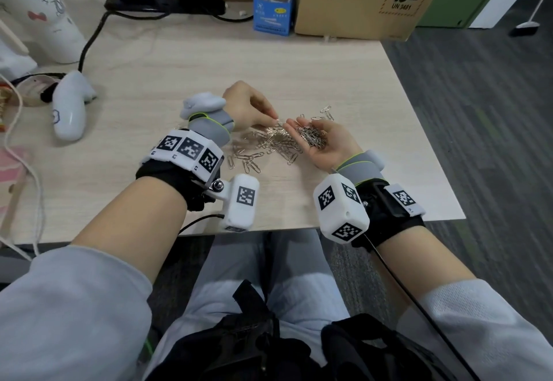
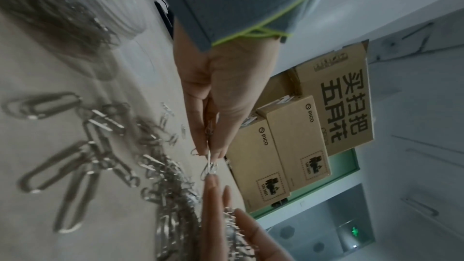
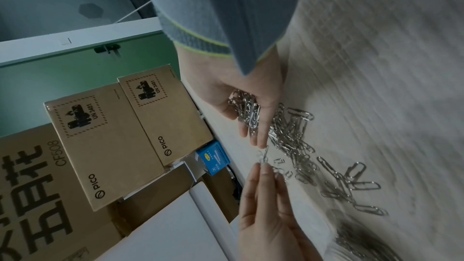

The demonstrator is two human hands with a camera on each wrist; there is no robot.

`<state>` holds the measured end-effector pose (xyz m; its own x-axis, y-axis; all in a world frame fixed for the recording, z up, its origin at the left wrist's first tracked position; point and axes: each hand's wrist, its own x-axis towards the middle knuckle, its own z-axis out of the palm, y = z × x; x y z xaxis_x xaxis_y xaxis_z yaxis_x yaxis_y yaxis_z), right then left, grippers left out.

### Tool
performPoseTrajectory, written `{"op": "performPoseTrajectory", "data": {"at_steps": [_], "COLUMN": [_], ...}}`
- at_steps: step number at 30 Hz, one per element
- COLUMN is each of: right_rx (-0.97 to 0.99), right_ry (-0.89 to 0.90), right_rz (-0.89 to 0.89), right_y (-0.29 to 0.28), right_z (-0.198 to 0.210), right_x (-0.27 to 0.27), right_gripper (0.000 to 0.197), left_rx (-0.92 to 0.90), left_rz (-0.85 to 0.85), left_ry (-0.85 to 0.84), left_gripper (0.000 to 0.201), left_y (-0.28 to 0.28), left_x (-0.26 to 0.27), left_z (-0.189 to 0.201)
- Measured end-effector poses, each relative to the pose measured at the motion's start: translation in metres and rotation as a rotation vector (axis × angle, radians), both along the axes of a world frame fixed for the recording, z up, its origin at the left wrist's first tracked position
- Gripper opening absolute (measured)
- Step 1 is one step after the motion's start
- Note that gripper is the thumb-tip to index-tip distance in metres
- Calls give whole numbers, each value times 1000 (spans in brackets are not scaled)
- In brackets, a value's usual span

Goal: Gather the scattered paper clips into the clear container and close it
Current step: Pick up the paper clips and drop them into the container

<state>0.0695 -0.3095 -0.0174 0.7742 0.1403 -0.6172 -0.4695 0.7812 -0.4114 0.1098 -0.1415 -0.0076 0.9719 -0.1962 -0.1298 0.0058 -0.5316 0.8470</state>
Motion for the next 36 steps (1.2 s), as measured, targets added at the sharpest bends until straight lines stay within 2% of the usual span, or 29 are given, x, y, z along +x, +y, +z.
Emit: {"op": "performPoseTrajectory", "data": {"at_steps": [3, 6, 11, 14, 16, 19, 22, 25, 27, 31, 34, 36], "right_rx": [-48, -13, 27, 51, 71, 86, 138, 116, 100, 90, 88, 113], "right_ry": [-2, -35, -131, -113, -117, -93, -59, -48, -46, -35, -36, -41], "right_rz": [53, 102, 171, 170, 167, 144, 124, 146, 163, 229, 283, 314], "right_y": [9, 17, 31, 38, 42, 50, 58, 68, 76, 89, 99, 104], "right_z": [3, 6, 13, 14, 16, 15, 11, 10, 12, 16, 19, 22], "right_x": [2, 3, 6, 9, 10, 10, 11, 10, 8, 3, -2, -6], "right_gripper": [32, 32, 36, 36, 36, 32, 32, 29, 30, 34, 35, 35], "left_rx": [-78, -83, 57, 178, 180, 125, 83, 195, 273, 450, 577, 609], "left_rz": [-58, -133, -234, -252, -256, -200, -65, 68, 103, 19, -4, 43], "left_ry": [-19, -37, -94, -164, -168, -164, -236, -228, -141, 17, 34, 12], "left_gripper": [17, 13, 15, 17, 19, 20, 21, 24, 35, 81, 89, 92], "left_y": [-2, -8, -19, -18, -12, 4, 26, 57, 77, 98, 104, 104], "left_x": [-1, -2, -4, -5, -6, -12, -17, -21, -28, -46, -55, -60], "left_z": [15, 25, 33, 36, 39, 45, 47, 40, 34, 20, 10, 6]}}
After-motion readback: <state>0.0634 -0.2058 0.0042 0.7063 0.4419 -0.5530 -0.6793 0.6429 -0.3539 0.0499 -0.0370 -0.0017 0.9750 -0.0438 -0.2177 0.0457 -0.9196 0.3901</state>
